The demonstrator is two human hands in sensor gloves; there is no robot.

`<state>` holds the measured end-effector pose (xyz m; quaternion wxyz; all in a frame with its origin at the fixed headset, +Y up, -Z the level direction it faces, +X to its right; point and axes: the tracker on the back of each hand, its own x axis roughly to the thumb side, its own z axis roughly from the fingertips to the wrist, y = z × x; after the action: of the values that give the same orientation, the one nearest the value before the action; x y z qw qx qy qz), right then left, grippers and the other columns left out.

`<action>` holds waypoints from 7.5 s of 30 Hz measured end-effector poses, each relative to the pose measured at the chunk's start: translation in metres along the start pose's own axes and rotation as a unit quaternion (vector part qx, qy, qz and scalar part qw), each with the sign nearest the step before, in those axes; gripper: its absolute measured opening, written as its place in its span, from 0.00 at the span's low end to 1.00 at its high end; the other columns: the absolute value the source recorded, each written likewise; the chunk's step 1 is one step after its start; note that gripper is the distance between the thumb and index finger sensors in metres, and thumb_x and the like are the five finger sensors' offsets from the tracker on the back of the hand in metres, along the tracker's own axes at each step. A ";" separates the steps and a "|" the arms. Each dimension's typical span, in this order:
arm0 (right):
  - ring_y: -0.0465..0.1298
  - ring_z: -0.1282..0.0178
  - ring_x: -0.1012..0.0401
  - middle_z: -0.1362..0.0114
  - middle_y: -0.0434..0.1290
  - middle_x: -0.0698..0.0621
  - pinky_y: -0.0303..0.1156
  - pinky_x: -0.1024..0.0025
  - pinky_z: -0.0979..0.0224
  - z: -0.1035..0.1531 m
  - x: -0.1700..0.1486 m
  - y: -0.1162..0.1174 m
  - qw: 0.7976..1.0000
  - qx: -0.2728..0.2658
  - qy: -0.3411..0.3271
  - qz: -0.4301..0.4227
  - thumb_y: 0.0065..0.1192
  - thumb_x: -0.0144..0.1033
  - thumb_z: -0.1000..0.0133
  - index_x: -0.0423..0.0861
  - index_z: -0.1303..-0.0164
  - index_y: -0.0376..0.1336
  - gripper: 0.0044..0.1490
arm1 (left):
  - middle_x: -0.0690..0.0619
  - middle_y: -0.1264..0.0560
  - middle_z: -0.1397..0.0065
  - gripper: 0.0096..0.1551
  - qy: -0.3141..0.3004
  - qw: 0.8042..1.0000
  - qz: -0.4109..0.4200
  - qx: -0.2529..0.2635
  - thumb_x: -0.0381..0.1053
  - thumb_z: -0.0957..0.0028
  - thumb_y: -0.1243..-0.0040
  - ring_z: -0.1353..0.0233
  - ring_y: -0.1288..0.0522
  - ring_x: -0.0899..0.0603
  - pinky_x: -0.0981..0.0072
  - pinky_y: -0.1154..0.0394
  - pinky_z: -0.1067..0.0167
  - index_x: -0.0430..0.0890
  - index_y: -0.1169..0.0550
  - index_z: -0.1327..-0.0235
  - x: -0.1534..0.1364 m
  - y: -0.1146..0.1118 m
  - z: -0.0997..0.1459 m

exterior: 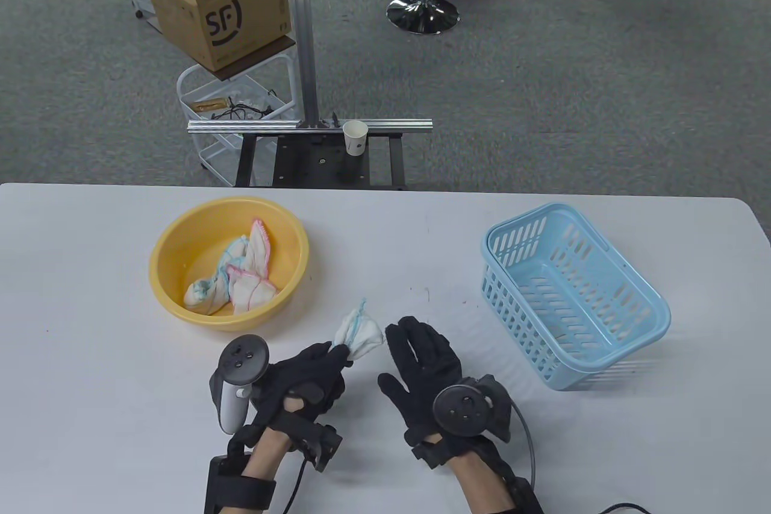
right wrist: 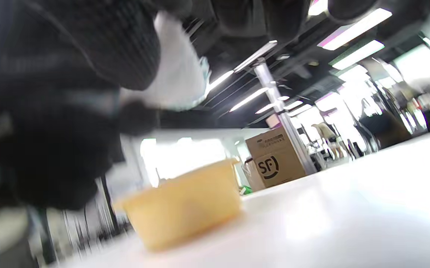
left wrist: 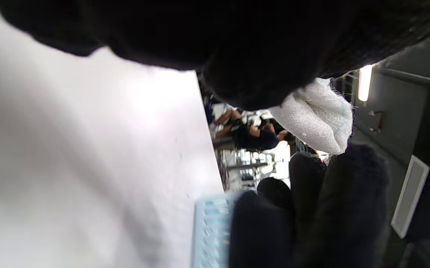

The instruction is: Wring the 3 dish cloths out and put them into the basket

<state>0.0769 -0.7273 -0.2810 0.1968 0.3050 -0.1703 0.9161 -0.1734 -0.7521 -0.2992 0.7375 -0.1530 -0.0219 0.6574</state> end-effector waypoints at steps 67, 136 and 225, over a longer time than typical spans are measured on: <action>0.91 0.71 0.53 0.67 0.90 0.50 0.84 0.50 0.56 0.000 -0.024 0.020 0.892 0.115 0.245 -0.361 0.80 0.46 0.50 0.33 0.50 0.76 0.32 | 0.58 0.12 0.70 0.29 -0.234 0.698 -0.664 0.132 0.59 0.64 0.27 0.76 0.18 0.48 0.51 0.19 0.62 0.46 0.13 0.52 0.049 -0.072 0.022; 0.41 0.15 0.37 0.13 0.41 0.39 0.38 0.26 0.24 -0.023 -0.062 -0.089 0.956 -0.076 0.264 0.098 0.60 0.66 0.42 0.49 0.17 0.45 0.53 | 0.60 0.37 0.19 0.49 -0.113 0.819 -0.530 0.188 0.70 0.53 0.35 0.20 0.33 0.43 0.40 0.36 0.25 0.59 0.40 0.20 0.038 0.002 0.025; 0.53 0.16 0.36 0.14 0.48 0.38 0.47 0.27 0.24 0.006 -0.044 0.014 0.979 0.062 0.192 0.028 0.59 0.66 0.43 0.48 0.18 0.48 0.51 | 0.57 0.26 0.32 0.25 0.275 0.658 -0.698 0.067 0.47 0.51 0.31 0.27 0.30 0.43 0.41 0.42 0.22 0.56 0.18 0.38 0.064 0.179 -0.099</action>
<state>0.1056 -0.7532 -0.3069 0.1810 0.1304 -0.0804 0.9715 -0.3138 -0.6932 -0.4497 0.9604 -0.2167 0.1256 -0.1224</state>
